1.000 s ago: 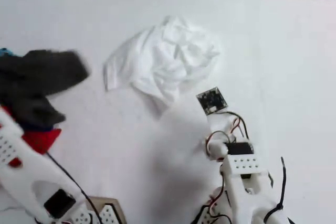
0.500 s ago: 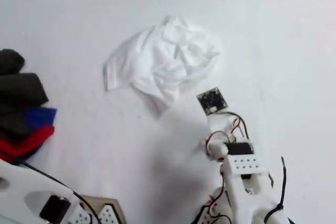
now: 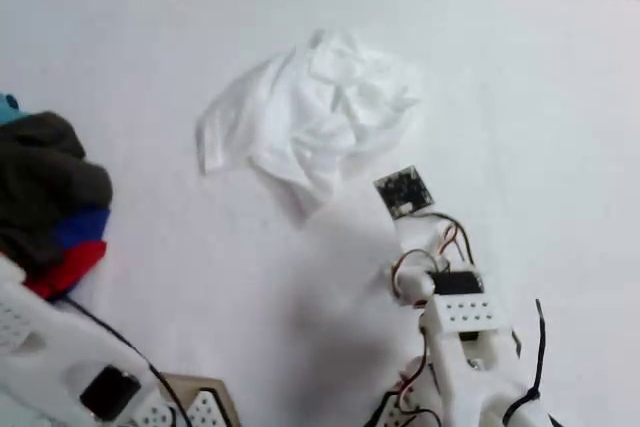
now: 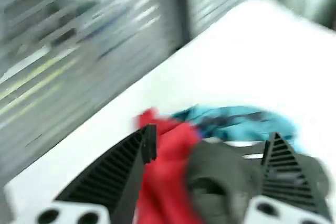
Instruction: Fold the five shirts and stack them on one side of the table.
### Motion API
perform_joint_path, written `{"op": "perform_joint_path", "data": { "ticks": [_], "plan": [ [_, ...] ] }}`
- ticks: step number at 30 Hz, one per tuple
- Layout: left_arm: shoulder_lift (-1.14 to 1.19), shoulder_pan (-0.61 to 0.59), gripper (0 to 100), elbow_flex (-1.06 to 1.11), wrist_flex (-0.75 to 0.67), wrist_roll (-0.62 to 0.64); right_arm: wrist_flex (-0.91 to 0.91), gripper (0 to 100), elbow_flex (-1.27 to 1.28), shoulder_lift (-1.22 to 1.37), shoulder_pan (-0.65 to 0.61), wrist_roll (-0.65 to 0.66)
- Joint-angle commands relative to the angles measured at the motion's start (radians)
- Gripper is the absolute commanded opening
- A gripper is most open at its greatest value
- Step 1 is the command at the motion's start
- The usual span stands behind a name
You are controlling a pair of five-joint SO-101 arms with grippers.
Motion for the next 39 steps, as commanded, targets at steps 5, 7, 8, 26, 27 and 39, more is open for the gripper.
{"op": "perform_joint_path", "data": {
  "ticks": [5,7,8,26,27,39],
  "plan": [
    [-0.144,0.235,33,0.433,0.018,-0.034,0.22,26.8,-0.531,0.054,-0.002,-0.101],
    [-0.178,0.276,33,0.584,0.017,-0.061,0.242,26.8,-0.697,0.171,-0.024,-0.123],
    [-0.193,0.305,33,0.651,0.017,-0.081,0.255,26.8,-0.772,0.243,-0.033,-0.127],
    [-0.141,0.812,33,1.265,-0.247,0.104,0.43,26.8,-1.881,1.448,-0.119,-0.227],
    [-0.126,0.848,33,1.267,-0.267,0.106,0.444,26.8,-1.938,1.484,-0.113,-0.227],
    [0.138,1.019,33,1.264,-0.462,0.106,0.794,26.6,-2.424,1.647,-0.041,-0.226]
  ]
}}
